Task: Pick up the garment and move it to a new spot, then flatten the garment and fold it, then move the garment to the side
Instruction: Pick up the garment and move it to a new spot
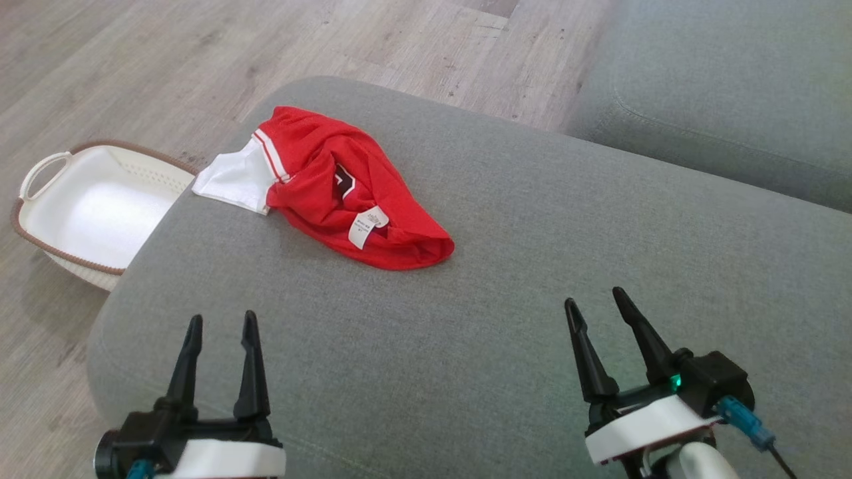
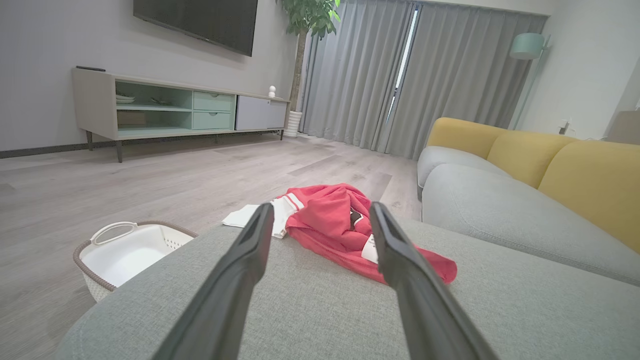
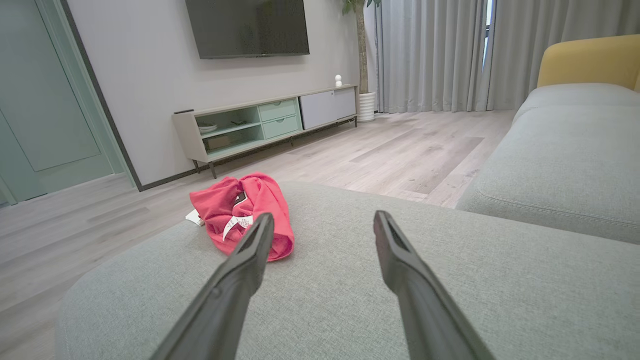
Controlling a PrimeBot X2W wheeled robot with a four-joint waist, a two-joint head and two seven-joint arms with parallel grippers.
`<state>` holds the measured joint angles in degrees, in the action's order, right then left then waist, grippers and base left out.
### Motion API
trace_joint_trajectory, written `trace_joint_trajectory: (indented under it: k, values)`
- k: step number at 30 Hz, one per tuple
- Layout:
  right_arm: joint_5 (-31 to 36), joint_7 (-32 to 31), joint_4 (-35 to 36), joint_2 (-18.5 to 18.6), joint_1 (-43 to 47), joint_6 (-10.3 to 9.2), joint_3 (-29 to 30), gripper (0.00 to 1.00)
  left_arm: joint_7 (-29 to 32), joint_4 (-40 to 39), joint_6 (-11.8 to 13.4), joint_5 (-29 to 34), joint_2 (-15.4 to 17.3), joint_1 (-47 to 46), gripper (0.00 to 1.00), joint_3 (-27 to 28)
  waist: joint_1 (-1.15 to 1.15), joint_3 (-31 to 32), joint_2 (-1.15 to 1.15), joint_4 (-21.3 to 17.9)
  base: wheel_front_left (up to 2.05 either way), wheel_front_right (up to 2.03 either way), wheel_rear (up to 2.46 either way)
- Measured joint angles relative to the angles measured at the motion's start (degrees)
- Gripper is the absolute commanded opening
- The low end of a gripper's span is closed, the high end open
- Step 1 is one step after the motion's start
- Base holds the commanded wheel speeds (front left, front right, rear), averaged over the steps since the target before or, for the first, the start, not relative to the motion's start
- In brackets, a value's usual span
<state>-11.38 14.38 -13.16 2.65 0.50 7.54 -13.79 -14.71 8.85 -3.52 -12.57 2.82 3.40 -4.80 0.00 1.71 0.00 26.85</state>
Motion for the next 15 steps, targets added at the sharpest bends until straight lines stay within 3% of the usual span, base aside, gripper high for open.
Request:
trace_joint_trajectory:
  k: [8, 15]
  values:
    - [2.3, 0.0, 1.7, 0.0, 0.0, 0.00, 1.6, 1.00, 0.0, 0.3, -1.0, 1.2, 0.0, -2.0, 1.00, 3.6, 0.00, -2.4, 0.00, -0.9, 0.00, 0.00, 0.00]
    - [6.3, 0.0, 3.7, 0.0, -3.3, 0.00, 3.7, 1.00, 0.0, 7.0, -2.6, 0.7, 2.0, -14.8, 1.00, 8.0, 0.01, -8.2, 0.00, -2.8, 0.00, 0.00, 0.00]
